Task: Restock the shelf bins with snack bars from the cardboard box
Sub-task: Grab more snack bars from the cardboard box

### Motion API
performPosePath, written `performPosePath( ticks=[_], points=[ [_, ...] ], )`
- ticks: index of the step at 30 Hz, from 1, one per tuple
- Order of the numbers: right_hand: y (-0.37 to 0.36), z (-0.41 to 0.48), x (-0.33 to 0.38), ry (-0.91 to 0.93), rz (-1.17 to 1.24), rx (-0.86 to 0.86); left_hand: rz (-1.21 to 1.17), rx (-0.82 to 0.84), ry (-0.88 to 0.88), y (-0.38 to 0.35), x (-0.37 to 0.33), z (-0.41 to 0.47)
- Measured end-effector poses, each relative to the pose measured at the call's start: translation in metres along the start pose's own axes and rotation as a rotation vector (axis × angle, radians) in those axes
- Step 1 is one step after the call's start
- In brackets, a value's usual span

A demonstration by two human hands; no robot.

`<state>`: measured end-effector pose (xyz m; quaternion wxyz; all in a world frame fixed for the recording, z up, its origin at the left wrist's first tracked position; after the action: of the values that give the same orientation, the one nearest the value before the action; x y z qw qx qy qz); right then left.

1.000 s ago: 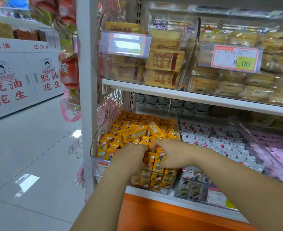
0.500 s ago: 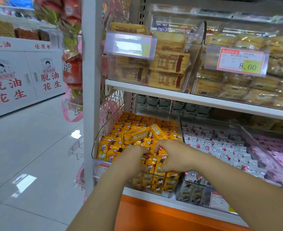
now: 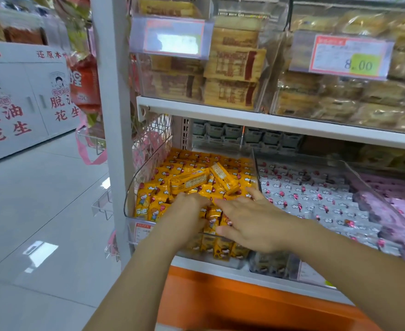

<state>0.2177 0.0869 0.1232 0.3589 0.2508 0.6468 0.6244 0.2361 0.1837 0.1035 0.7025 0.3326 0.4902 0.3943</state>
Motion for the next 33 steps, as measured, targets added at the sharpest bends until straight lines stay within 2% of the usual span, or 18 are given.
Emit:
performPosePath(
  ticks=[1,4,6,9,13,16,18,21,24,26,30,33],
  points=[
    [0.008,-0.004,-0.003,-0.006,0.055,-0.041,-0.03,-0.008,0.0,0.003,-0.001,-0.002],
    [0.043,-0.025,-0.02,-0.073,0.18,-0.322,-0.069,-0.045,-0.016,0.021,-0.007,-0.008],
    [0.049,-0.04,-0.023,-0.093,0.167,-0.402,-0.043,-0.059,-0.044,0.03,-0.015,-0.011],
    [0.038,-0.044,-0.02,-0.117,0.123,-0.403,-0.071,-0.052,-0.122,0.028,-0.036,-0.021],
    [0.036,-0.031,-0.027,-0.172,0.147,-0.37,0.038,-0.08,-0.081,0.025,-0.038,-0.031],
    [0.044,-0.018,-0.035,-0.186,0.286,-0.368,0.103,-0.158,-0.109,0.035,-0.031,-0.031],
    [0.05,-0.01,-0.041,-0.222,0.36,-0.395,0.079,-0.289,-0.041,0.048,-0.014,-0.028],
    [0.036,0.005,-0.036,-0.243,0.279,-0.269,-0.034,-0.487,0.167,0.065,0.023,-0.027],
    [0.02,0.023,-0.031,-0.262,0.232,-0.182,-0.042,-0.518,0.288,0.06,0.046,-0.024],
    [0.024,0.032,-0.034,-0.278,0.239,-0.269,-0.041,-0.518,0.327,0.055,0.051,-0.021],
    [0.048,0.022,-0.045,-0.348,0.444,-0.584,-0.098,-0.586,0.341,0.052,0.047,-0.014],
    [0.052,0.003,-0.052,-0.443,0.724,-0.714,-0.202,-0.667,0.288,0.058,0.032,-0.014]
  ],
)
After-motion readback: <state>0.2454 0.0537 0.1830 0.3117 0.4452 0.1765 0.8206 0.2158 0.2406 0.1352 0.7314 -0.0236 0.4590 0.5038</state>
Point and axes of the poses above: each hand's wrist, its own z-axis towards the middle knuckle, its own y-axis out of the back of the hand, x = y × z, the point moved 9 cm from there along z, towards the middle knuckle, and after that the axes turned 12 degrees about -x, right-handed, at the moved point
